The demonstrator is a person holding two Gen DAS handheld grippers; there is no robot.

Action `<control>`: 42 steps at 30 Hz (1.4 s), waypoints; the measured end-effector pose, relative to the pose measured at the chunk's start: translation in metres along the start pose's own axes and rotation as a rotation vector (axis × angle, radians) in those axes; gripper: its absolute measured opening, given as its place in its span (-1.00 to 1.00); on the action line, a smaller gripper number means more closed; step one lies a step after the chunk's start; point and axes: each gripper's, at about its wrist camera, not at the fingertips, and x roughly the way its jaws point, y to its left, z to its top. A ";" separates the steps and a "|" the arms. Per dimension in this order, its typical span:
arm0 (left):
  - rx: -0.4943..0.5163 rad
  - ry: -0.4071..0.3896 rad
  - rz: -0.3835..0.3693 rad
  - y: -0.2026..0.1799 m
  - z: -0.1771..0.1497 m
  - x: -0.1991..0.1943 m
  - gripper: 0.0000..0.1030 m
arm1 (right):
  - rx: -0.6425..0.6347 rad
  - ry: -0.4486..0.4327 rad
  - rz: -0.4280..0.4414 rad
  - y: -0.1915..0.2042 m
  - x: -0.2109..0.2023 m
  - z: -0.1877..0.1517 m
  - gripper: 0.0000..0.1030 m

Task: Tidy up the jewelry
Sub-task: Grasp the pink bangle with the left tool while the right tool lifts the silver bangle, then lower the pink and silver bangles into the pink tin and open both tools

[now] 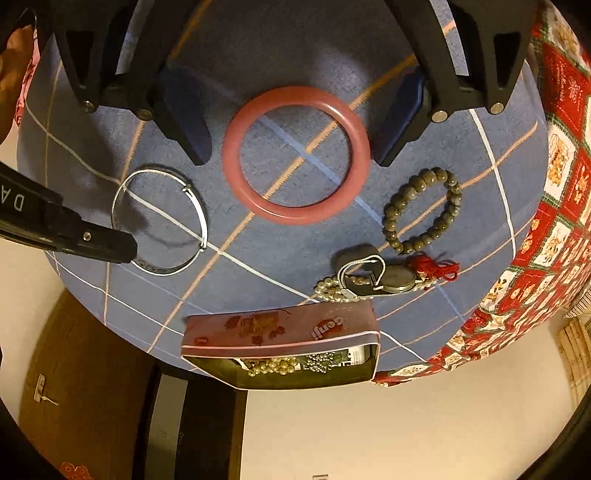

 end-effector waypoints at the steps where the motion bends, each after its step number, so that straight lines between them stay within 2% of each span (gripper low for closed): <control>1: -0.004 -0.013 0.000 0.001 0.000 -0.002 0.56 | 0.002 -0.002 0.001 -0.001 -0.001 0.000 -0.81; 4: -0.010 -0.022 -0.009 0.004 -0.001 -0.003 0.56 | 0.009 -0.014 0.008 -0.002 -0.004 0.001 -0.81; 8: -0.079 -0.068 -0.039 0.012 -0.004 -0.013 0.56 | 0.008 -0.050 0.017 -0.002 -0.014 0.004 -0.81; 13: -0.086 -0.172 -0.028 0.017 0.003 -0.040 0.56 | 0.017 -0.074 0.014 -0.002 -0.018 0.010 -0.81; 20: -0.131 -0.291 -0.018 0.029 0.025 -0.071 0.56 | 0.028 -0.119 0.039 -0.002 -0.029 0.028 -0.81; 26: -0.153 -0.384 -0.005 0.038 0.058 -0.081 0.56 | 0.067 -0.168 0.077 -0.007 -0.034 0.061 -0.81; 35: -0.195 -0.437 -0.010 0.047 0.113 -0.059 0.56 | 0.114 -0.260 0.093 -0.012 -0.026 0.113 -0.81; 39: -0.195 -0.442 0.003 0.046 0.135 -0.040 0.56 | 0.147 -0.268 0.092 -0.018 -0.008 0.132 -0.81; 42: -0.183 -0.417 0.018 0.043 0.149 -0.016 0.56 | 0.181 -0.253 0.081 -0.026 0.011 0.138 -0.81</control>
